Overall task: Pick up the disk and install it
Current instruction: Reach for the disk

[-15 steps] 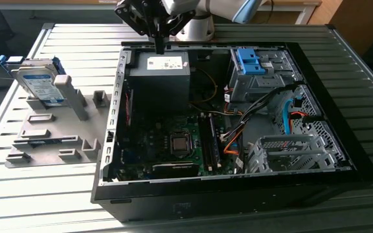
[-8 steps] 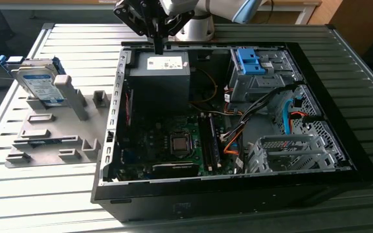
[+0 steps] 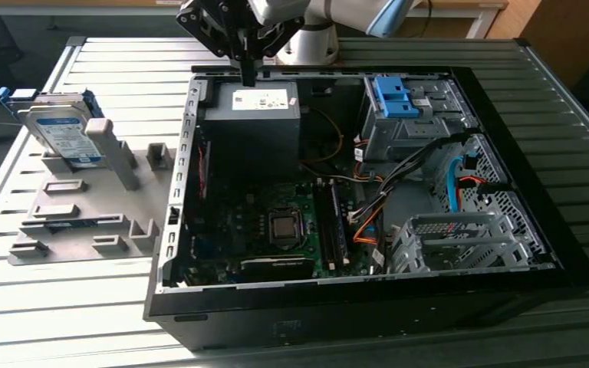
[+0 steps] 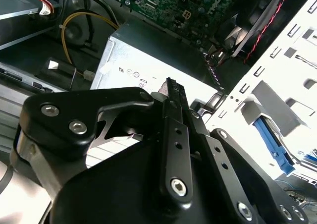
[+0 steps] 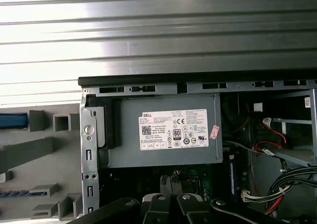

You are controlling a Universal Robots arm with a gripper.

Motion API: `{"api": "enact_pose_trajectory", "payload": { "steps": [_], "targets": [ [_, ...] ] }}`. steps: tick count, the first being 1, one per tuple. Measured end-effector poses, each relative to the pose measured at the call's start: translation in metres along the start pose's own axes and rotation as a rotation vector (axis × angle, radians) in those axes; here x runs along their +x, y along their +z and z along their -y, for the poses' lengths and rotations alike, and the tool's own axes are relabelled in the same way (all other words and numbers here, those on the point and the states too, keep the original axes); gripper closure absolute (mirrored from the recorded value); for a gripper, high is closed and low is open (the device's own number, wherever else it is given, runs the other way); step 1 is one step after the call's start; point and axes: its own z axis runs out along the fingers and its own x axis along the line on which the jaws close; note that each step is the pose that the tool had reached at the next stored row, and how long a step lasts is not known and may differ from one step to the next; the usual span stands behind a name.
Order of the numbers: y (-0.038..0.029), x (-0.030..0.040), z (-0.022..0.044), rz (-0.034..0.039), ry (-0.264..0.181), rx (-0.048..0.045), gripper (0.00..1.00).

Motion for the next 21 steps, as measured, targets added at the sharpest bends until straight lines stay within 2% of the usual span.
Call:
{"api": "enact_pose_trajectory", "payload": {
  "steps": [21],
  "targets": [
    [0.0011,0.0057,0.0005,0.0001,0.000,-0.0001,0.89]
  ]
}}
